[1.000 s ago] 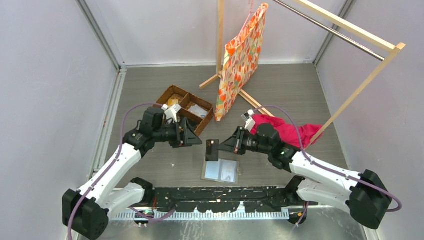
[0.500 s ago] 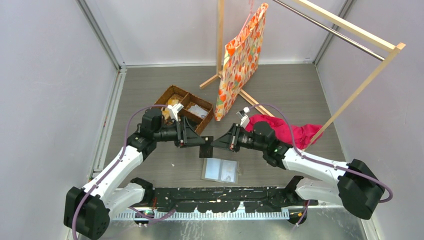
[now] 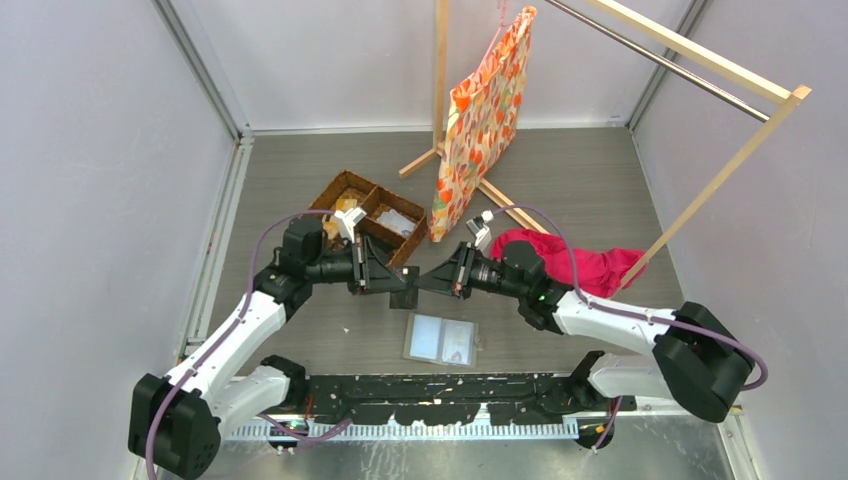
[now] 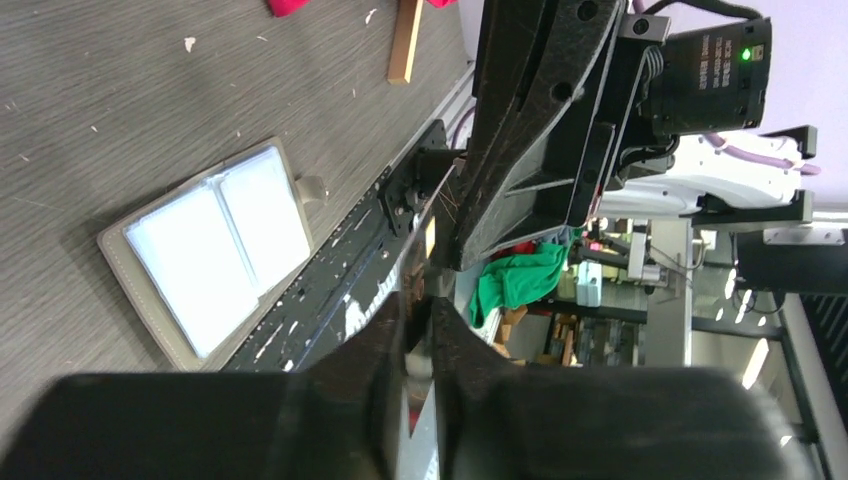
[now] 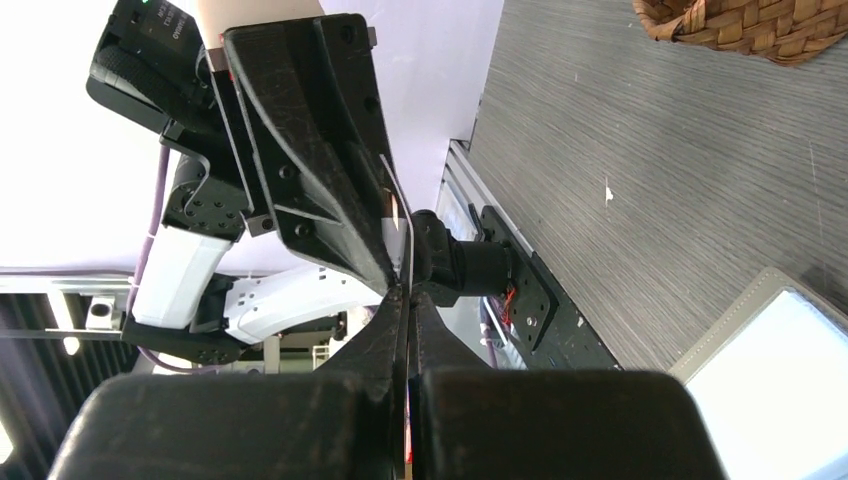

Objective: Take the credit cards out of the card holder
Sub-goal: Place the credit card in the storage box.

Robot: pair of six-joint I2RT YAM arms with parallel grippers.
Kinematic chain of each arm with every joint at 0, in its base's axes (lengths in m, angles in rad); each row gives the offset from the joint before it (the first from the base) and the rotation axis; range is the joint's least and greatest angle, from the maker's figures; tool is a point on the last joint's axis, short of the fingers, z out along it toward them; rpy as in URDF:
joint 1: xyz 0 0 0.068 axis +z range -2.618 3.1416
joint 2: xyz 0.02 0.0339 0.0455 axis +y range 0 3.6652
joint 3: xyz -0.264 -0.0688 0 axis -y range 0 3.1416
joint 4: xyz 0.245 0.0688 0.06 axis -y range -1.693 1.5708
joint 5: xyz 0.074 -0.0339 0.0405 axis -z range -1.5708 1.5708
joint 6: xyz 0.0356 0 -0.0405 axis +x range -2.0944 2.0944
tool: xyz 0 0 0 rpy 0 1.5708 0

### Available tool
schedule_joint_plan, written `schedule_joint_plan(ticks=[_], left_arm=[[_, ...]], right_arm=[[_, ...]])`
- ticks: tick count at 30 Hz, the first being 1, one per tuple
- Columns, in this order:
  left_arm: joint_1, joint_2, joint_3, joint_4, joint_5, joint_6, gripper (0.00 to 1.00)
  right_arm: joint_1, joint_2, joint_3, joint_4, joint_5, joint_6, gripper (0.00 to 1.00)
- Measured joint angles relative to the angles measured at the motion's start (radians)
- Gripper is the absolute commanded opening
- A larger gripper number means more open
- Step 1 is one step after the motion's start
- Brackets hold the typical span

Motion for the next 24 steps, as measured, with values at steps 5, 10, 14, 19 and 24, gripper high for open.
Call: schedule_joint_plan(ticks=[5,10,14,19,24], left_arm=[[0.003,0.000,-0.003,-0.001,-0.005,0.000,0.01],[0.015,-0.003,0.028,-0.111,-0.067,0.031,0.01],[0.061,-0.006,0.115,-0.266,-0.188,0.087,0.01],[0.095,-0.022,0.145,-0.299,-0.379,0.051,0.00],[0.098,-0.017,0.136,-0.278,-0.566,-0.026,0.01]], right_arm=[[-0.003,0.045,0.000,0.035,-0.004,0.024,0.62],[-0.021,0.037,0.001,-0.054,0.021,0.021,0.88],[-0.048,-0.117,0.007,-0.302,0.125,-0.042,0.96],[-0.063,-0.301,0.144,-0.667,0.289,-0.177,0.96],[-0.063,-0.385,0.214,-0.853,0.432,-0.249,0.97]])
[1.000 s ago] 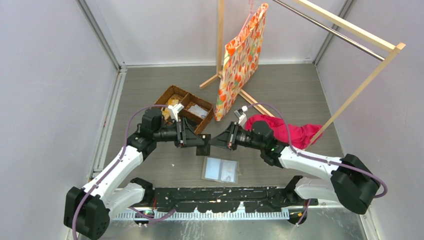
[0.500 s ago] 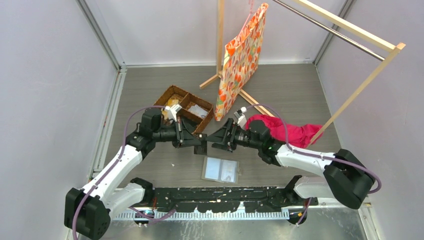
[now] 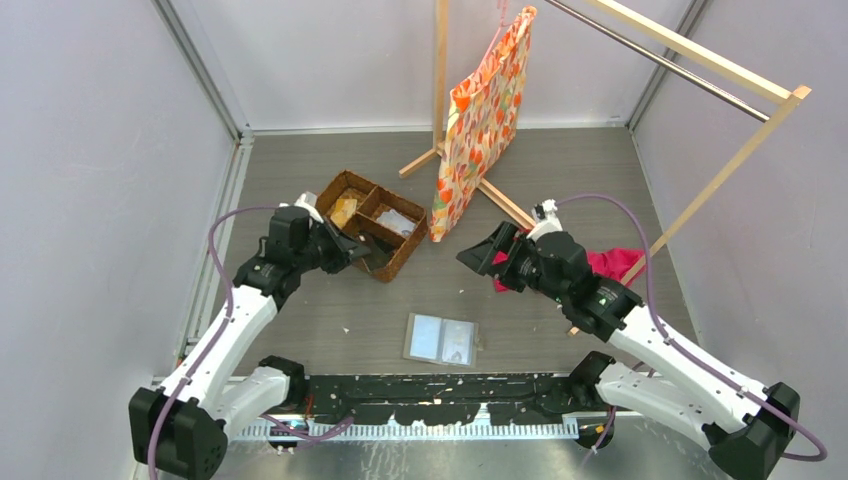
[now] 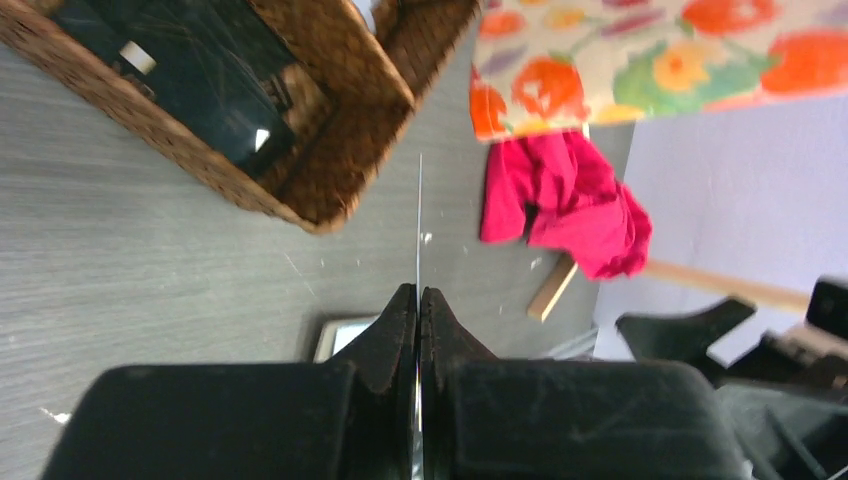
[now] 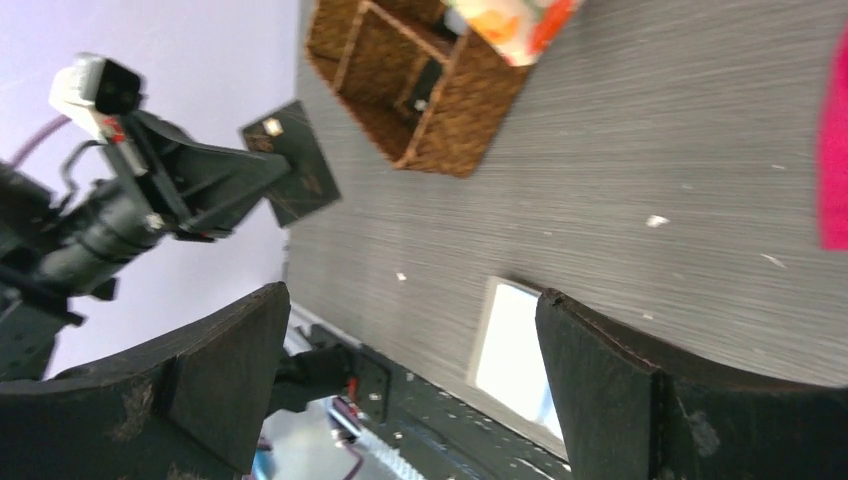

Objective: Take the credit cards out of the card holder
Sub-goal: Place the credit card in the storage box.

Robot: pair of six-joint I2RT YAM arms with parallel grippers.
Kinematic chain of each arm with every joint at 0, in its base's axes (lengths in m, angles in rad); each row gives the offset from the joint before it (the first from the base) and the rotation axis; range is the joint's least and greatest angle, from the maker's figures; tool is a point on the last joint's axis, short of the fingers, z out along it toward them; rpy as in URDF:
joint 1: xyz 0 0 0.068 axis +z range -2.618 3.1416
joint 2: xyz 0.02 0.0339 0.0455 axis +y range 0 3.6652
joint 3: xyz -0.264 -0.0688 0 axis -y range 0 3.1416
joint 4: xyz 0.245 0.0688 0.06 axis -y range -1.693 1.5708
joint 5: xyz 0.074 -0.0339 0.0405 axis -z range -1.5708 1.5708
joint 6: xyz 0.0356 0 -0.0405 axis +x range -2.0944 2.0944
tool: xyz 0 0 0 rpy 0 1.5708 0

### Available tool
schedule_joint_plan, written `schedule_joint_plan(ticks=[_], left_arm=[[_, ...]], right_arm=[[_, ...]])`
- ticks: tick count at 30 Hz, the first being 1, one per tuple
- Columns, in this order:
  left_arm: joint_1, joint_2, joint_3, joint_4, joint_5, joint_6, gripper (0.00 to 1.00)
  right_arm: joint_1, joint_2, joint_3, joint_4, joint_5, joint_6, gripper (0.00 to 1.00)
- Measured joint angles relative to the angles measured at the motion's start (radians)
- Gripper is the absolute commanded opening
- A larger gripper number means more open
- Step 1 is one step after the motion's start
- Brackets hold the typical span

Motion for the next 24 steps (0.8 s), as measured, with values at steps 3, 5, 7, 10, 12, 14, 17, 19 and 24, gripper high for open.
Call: schedule_joint_plan(ticks=[3,5,7,10,12,14,17,19,24], left_arm=[[0.000,0.016,-0.032,0.082,-0.098,-0.054,0.01],[0.000,0.030,-0.068,0.146,-0.141,-0.085,0.01],[0.000,0.050,-0.114,0.220,-0.183,-0.122,0.01],[0.000,0.097,-0.185,0.345,-0.226,-0.170,0.01],[0.000,0.130,-0.222,0.428,-0.233,-0.187,0.00],[0.000,0.161,-0.249,0.499,-0.237,-0.197,0.01],[0.000,0.190,-0.273,0.584,-0.253,-0.210,0.01],[0.000,0.205,-0.283,0.632,-0.268,-0.214,0.01],[0.000,0.283,-0.289,0.731,-0.283,-0.218,0.04]], right_arm=[[0.000,-0.010,0.001,-0.089,0.050,-0.026,0.97],[0.000,0.005,0.005,-0.133,0.063,-0.037,0.97],[-0.001,0.030,0.011,-0.163,0.068,-0.050,0.97],[-0.002,0.067,0.023,-0.192,0.068,-0.061,0.97],[-0.003,0.083,0.030,-0.199,0.067,-0.065,0.97],[-0.007,0.098,0.043,-0.211,0.066,-0.073,0.97],[-0.015,0.117,0.067,-0.237,0.066,-0.089,0.97],[-0.024,0.128,0.078,-0.246,0.063,-0.100,0.97],[-0.071,0.189,0.103,-0.253,0.031,-0.129,0.97]])
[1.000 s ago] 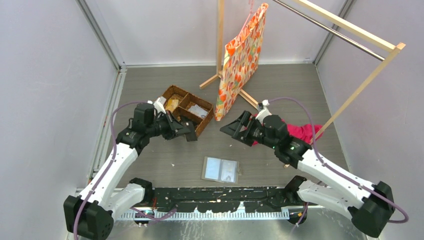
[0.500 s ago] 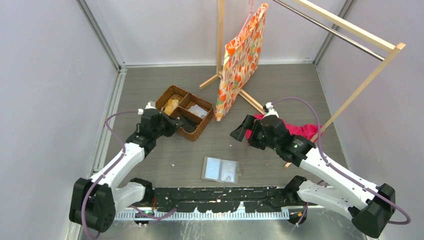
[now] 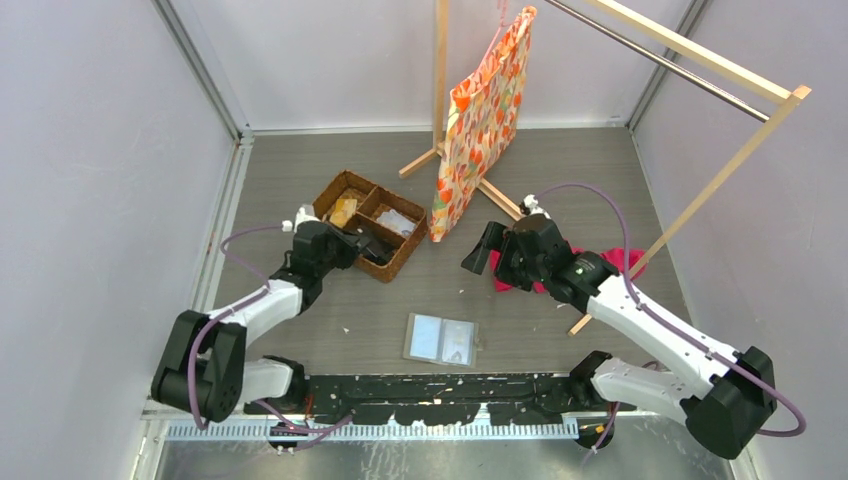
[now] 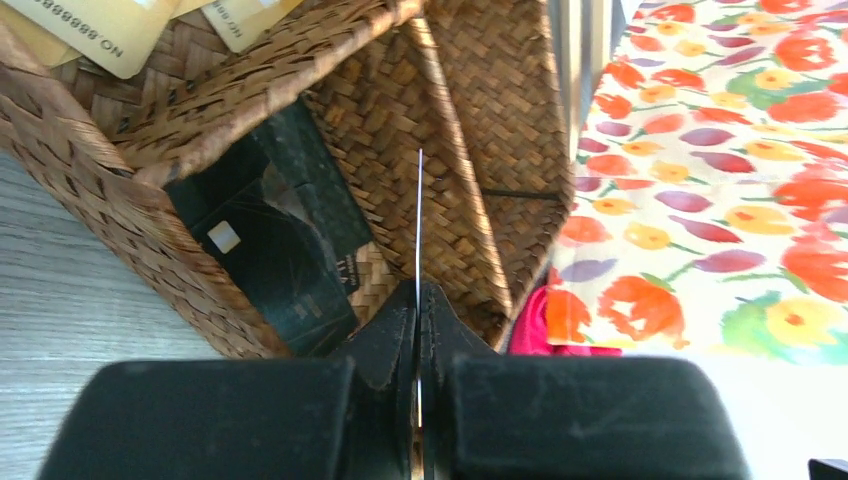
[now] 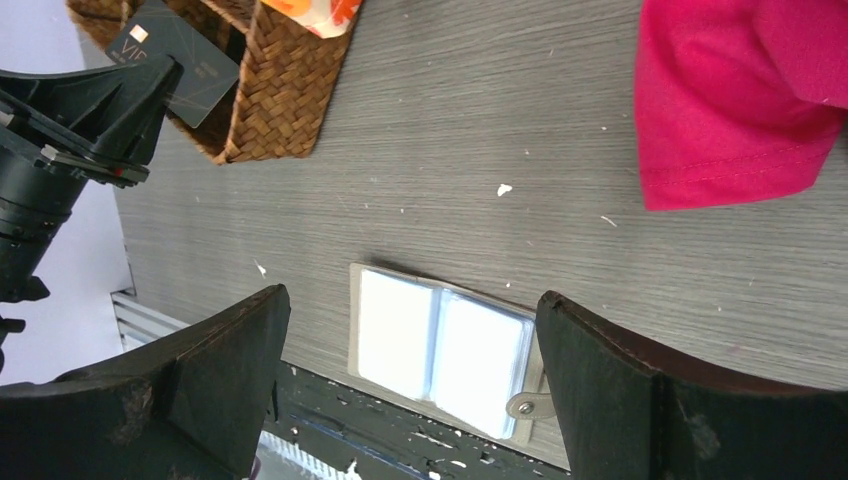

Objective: Take the credit cards out of the card holder
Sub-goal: Place the credit card in the storage box.

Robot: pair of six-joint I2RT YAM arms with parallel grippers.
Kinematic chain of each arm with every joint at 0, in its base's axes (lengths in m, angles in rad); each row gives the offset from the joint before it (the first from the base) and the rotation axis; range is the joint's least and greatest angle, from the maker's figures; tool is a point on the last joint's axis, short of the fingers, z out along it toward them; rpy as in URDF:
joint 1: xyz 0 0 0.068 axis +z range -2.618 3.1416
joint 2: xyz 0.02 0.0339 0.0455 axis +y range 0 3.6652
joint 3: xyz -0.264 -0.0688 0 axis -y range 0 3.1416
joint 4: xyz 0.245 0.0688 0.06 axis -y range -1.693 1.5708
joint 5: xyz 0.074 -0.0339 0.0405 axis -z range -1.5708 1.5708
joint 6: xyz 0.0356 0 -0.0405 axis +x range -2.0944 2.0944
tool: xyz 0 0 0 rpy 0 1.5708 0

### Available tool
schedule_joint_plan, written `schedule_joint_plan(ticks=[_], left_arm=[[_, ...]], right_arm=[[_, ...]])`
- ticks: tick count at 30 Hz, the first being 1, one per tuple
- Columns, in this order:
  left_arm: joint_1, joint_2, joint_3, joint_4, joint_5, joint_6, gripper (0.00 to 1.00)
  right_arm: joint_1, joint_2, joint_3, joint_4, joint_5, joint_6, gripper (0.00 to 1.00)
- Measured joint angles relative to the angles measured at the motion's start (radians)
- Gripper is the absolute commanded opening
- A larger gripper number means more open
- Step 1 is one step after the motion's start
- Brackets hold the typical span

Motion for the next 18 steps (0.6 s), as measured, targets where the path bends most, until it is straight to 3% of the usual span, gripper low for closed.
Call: schedule_joint_plan(ticks=[3,5,12,18], left_arm=[[0.000,0.052,0.000,0.018,-0.002,0.000,0.40],[0.000,0.075,0.014,0.023,0.010,-0.029,0.49],[0.002,0.030,0.082,-0.105,0.008,0.006,0.50],[0.002,-0.180,0.103,-0.328,-0.019,0.073,0.47]], right_arm=[[-0.027,0.039,0.008,0.000,-0.029,-0.012,0.97],[-0.045,0.057,0.011,-0.001,-0.047,-0.023,0.97],[-0.065,0.068,0.027,-0.001,-0.076,-0.034,0.97],[-0.067,0.062,0.026,-0.002,-0.095,-0.030,0.97]])
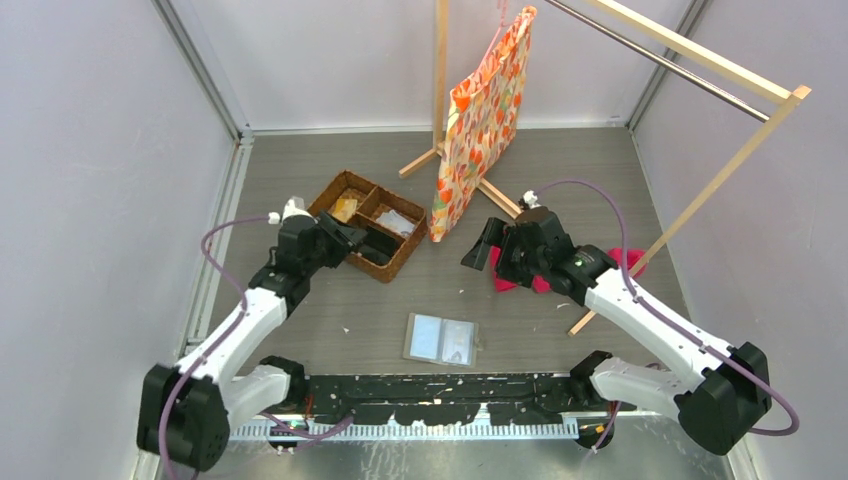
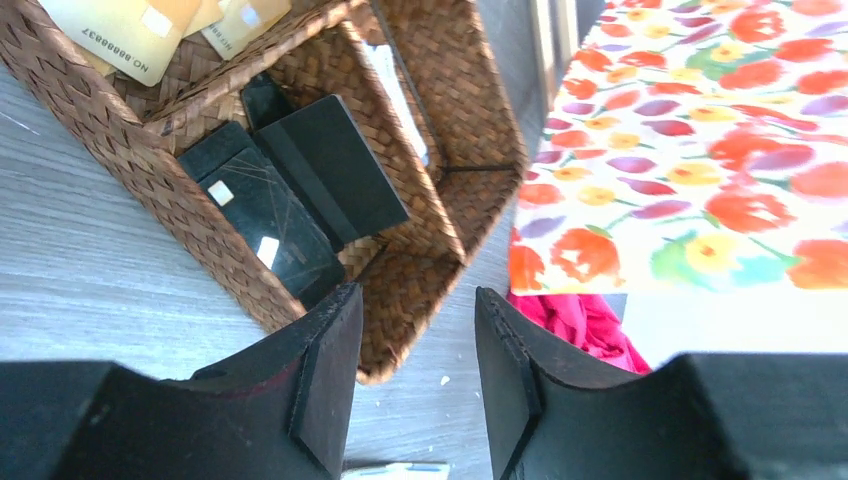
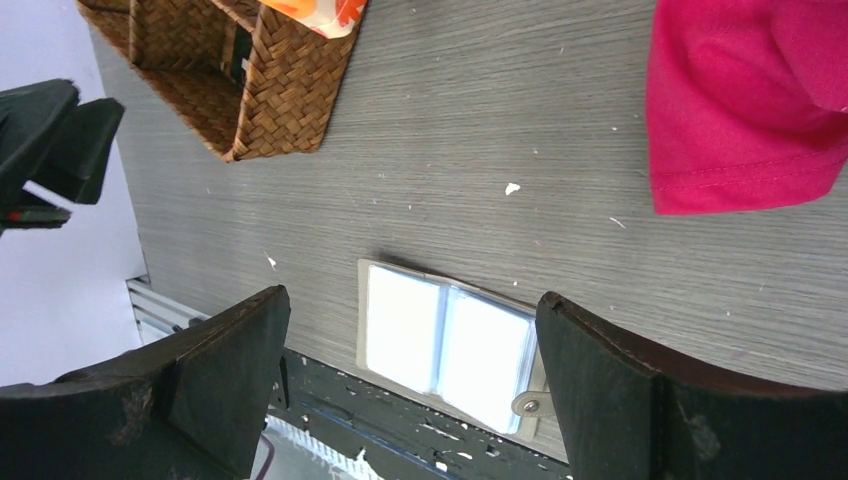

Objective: Take the credit cards out of the card holder
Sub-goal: Place the credit card in the storage box, then remove the credit card from the card holder.

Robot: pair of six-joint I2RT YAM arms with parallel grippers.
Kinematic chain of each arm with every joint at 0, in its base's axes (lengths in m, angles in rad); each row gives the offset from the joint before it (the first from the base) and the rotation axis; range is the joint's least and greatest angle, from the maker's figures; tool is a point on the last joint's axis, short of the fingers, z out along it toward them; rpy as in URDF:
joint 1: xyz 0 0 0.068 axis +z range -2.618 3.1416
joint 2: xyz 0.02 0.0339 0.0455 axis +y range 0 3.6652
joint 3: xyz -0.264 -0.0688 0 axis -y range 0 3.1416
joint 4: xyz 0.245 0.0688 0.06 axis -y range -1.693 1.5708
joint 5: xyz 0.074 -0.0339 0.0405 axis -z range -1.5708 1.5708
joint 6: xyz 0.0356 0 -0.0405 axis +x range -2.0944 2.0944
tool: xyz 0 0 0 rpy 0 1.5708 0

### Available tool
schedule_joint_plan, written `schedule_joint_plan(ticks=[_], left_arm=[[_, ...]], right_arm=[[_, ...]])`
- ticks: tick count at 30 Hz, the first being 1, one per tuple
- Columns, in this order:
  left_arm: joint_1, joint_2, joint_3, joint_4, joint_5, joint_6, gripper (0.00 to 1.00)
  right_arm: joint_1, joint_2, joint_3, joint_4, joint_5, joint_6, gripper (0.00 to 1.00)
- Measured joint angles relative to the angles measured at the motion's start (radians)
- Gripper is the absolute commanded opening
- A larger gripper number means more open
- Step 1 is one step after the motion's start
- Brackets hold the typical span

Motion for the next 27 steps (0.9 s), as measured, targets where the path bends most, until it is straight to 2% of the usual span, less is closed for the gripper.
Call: schedule_joint_plan(ticks=[4,8,12,16,21,24,27], left_arm=[[0.000,-0.125,0.031,-0.103,0.005,0.064,0.46],[-0.025,-0.187,0.076,-0.205,0.055,0.148,0.44],[-0.146,-0.193,0.100,-0.296,0.083,0.217,0.43],[-0.307,-0.193,0.100,-0.365,0.091,0.248,0.42],[-0.332,-0.156,0.111,-0.396,0.088,0.256,0.40],[-0.331,-0.063,0.163,-0.421,0.093,0.279,0.38],[-0.331,0.011,0.196,-0.419,0.108,0.296,0.38]], right_arm=[[0.000,-0.040,-0.017,0.001,-0.002,0.010,0.97],[0.000,-0.091,-0.076,0.011,-0.014,0.037,0.97],[0.030,-0.108,-0.162,0.024,-0.023,0.079,0.95],[0.130,-0.088,-0.194,0.028,-0.008,0.114,0.90],[0.195,-0.016,-0.191,0.084,0.003,0.145,0.84],[0.195,0.011,-0.190,0.098,0.011,0.154,0.69],[0.195,0.024,-0.190,0.098,0.015,0.155,0.49]])
